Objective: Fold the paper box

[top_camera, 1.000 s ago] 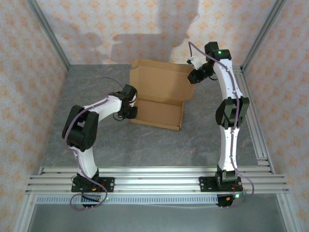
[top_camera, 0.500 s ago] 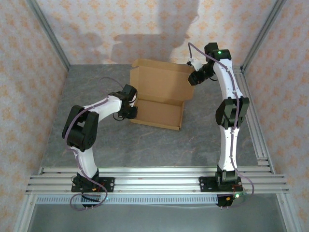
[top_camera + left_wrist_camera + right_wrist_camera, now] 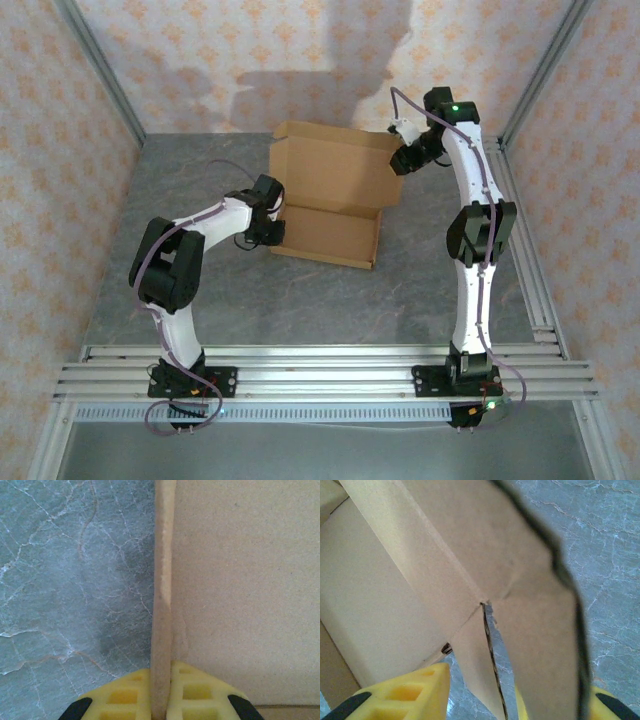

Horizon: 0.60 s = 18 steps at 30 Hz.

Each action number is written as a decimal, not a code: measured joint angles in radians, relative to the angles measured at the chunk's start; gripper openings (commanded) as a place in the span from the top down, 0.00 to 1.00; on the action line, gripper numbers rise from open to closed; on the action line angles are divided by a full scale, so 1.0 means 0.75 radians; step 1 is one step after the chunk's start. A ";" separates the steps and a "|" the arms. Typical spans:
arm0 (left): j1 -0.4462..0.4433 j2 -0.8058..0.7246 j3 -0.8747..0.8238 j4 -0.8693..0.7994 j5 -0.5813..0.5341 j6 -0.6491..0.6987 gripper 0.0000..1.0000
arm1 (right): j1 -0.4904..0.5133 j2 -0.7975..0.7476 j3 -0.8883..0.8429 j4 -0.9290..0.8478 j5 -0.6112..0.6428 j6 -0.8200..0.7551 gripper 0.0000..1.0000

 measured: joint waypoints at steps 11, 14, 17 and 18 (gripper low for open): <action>0.000 0.000 0.000 0.001 0.000 0.000 1.00 | 0.000 -0.007 0.007 0.016 0.029 0.021 0.82; 0.000 0.000 -0.001 0.001 0.001 0.000 1.00 | 0.000 -0.007 0.018 0.019 0.033 0.025 0.95; 0.000 0.000 -0.001 0.006 0.004 -0.001 0.99 | 0.001 -0.010 0.020 0.019 0.028 0.028 1.00; 0.000 0.000 -0.001 0.006 0.004 -0.001 0.98 | 0.002 -0.010 0.021 0.018 0.028 0.026 1.00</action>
